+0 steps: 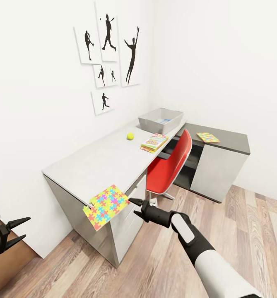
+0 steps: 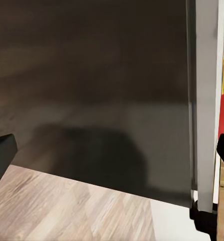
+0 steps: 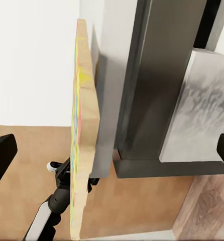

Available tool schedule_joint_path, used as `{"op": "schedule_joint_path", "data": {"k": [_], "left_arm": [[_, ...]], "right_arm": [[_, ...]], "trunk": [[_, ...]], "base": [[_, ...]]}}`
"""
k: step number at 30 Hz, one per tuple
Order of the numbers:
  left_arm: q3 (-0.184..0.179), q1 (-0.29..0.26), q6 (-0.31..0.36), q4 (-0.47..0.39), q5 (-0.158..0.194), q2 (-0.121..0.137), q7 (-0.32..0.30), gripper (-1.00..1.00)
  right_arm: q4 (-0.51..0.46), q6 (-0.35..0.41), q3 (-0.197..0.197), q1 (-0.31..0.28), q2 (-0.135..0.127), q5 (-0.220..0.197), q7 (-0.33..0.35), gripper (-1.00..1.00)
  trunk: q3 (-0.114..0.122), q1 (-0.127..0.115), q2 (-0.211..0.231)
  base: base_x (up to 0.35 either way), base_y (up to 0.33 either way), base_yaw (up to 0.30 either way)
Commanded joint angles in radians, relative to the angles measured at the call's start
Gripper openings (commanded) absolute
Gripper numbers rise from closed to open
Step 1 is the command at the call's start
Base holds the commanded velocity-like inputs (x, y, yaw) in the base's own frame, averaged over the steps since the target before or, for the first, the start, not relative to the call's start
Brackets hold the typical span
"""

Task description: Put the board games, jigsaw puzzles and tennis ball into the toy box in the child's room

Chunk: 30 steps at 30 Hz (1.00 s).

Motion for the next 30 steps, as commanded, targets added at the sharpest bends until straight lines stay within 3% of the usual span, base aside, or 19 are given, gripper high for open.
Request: {"op": "schedule_joint_path", "data": {"k": [1, 30], "left_arm": [[0.002, -0.001, 0.003, 0.0, -0.005, 0.0, -0.006, 1.0], [0.002, -0.001, 0.002, 0.001, -0.005, 0.0, -0.006, 1.0]], "right_arm": [[0.0, 0.003, 0.002, -0.001, 0.0, -0.001, 0.001, 1.0], [0.0, 0.001, 0.01, -0.001, 0.0, 0.0, 0.003, 1.0]], "trunk": [[-0.001, 0.0, 0.0], [-0.001, 0.0, 0.0]], "base": [[0.0, 0.0, 0.0], [0.011, 0.025, 0.0]]}}
